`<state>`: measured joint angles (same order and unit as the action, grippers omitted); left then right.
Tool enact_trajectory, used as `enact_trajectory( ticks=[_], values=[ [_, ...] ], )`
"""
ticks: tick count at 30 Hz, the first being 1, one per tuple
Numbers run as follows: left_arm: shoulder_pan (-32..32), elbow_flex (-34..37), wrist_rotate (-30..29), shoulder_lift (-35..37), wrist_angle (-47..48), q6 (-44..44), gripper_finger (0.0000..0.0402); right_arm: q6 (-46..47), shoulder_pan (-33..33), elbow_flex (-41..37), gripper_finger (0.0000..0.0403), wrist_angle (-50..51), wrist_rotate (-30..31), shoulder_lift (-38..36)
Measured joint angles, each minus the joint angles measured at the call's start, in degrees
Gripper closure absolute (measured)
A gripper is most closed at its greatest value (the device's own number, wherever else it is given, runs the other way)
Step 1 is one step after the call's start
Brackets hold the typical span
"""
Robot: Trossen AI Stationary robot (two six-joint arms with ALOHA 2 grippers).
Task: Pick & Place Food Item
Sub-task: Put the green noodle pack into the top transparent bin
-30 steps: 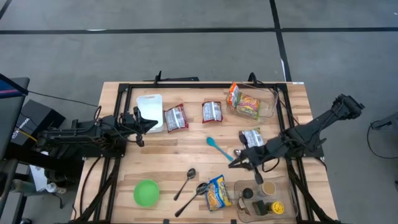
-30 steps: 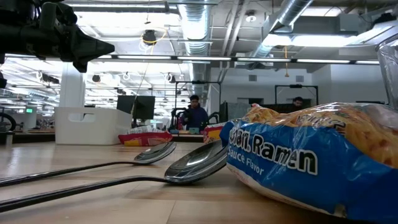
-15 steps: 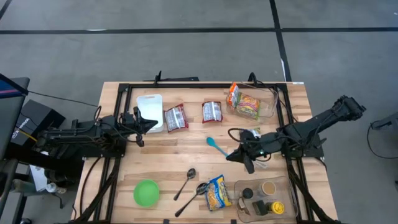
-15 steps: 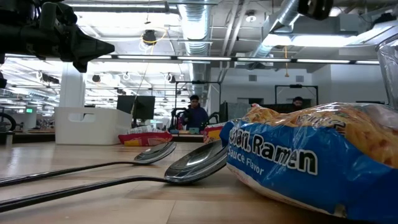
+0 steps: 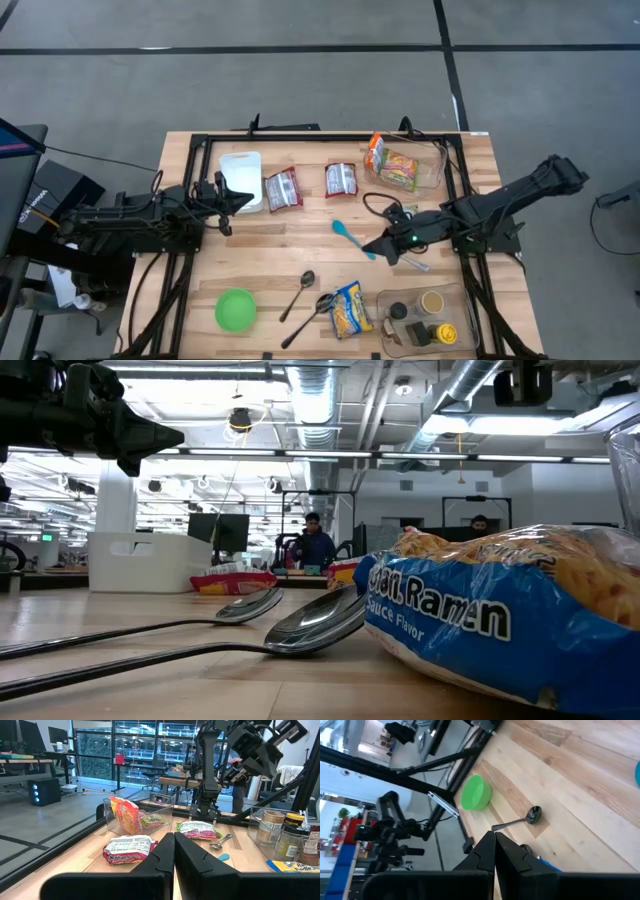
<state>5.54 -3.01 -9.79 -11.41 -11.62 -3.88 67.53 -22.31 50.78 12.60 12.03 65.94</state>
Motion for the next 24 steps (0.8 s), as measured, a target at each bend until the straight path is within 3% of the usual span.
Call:
enact_trajectory(
  ticks=[12,15,24],
  values=[
    [0.0,0.0,0.0,0.0,0.0,0.0,0.0399,-1.9,2.1,0.0,0.0403,-0.4,-0.2,7.3],
    [0.0,0.0,0.0,0.0,0.0,0.0,0.0399,-5.1,3.9,0.0,0.0403,1.1,-2.8,8.2],
    [0.0,0.0,0.0,0.0,0.0,0.0,0.0399,-8.0,7.4,0.0,0.0403,17.0,-10.2,8.3]
  ],
)
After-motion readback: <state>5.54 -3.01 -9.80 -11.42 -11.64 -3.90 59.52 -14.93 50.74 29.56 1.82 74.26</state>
